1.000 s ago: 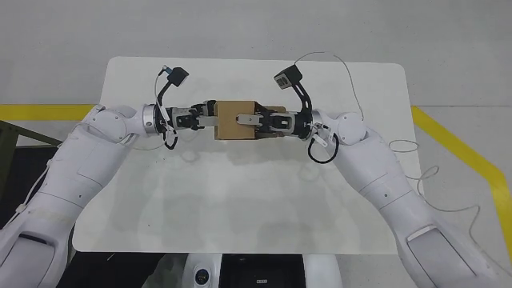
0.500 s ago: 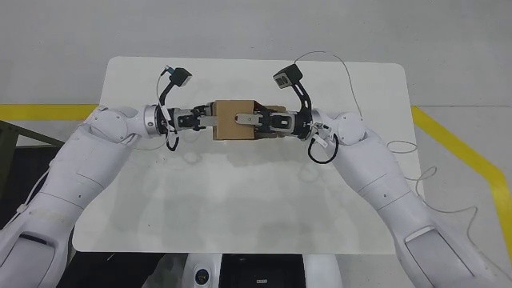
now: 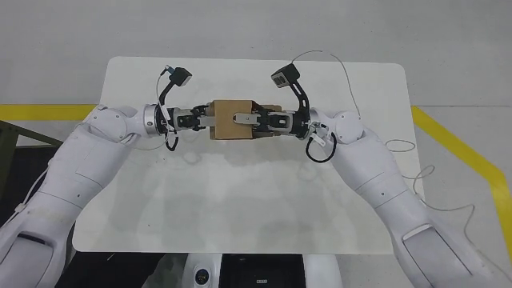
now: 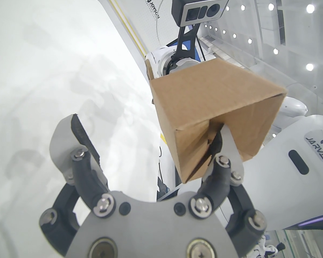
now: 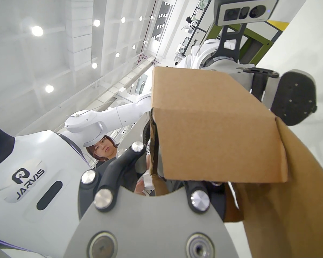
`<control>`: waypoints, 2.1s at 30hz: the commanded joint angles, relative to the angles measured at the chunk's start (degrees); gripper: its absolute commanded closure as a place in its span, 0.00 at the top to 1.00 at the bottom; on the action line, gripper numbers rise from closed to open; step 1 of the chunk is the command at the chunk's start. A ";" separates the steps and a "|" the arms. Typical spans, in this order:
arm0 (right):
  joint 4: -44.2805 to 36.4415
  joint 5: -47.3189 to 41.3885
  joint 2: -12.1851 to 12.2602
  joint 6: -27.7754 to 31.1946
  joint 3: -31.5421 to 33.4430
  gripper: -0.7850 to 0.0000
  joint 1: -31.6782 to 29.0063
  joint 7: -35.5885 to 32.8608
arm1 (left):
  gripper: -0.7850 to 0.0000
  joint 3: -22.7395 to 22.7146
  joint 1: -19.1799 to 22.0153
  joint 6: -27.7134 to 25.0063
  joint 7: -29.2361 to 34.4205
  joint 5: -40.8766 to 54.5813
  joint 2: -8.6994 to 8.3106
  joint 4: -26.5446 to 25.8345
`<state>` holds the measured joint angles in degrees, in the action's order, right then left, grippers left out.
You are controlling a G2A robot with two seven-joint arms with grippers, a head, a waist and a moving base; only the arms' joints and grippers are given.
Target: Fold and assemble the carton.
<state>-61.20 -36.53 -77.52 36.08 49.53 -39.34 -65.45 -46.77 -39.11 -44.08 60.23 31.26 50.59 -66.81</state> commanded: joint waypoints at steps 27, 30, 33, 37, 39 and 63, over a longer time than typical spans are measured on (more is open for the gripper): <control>3.90 16.31 2.16 -13.62 2.30 0.18 -3.90 4.40 | 1.00 -11.21 -5.99 -13.92 -41.79 -66.14 -1.36 -10.99; 4.73 16.40 2.03 -13.52 2.05 0.17 -4.02 4.57 | 1.00 -12.06 -7.30 -13.92 -49.30 -79.93 -1.29 -13.02; 5.61 16.51 1.90 -13.37 1.92 0.28 -3.94 4.84 | 1.00 -12.43 -9.03 -13.41 -59.26 -95.02 -1.15 -15.01; 6.01 16.34 1.82 -13.14 2.03 0.46 -3.85 4.73 | 1.00 -11.40 -10.47 -13.05 -71.05 -109.35 -1.09 -14.86; 5.89 16.50 1.85 -12.97 2.12 0.47 -3.81 4.29 | 1.00 -10.73 -10.57 -13.49 -75.46 -113.94 -1.11 -14.04; -3.95 17.75 4.81 -15.41 8.25 0.51 -10.85 3.37 | 1.00 -1.15 -6.77 -13.92 -71.37 -107.73 -0.18 -12.03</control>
<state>-65.19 -18.43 -72.60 20.49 58.04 -50.15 -62.45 -48.02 -45.95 -58.00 -11.85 -77.26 50.44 -78.86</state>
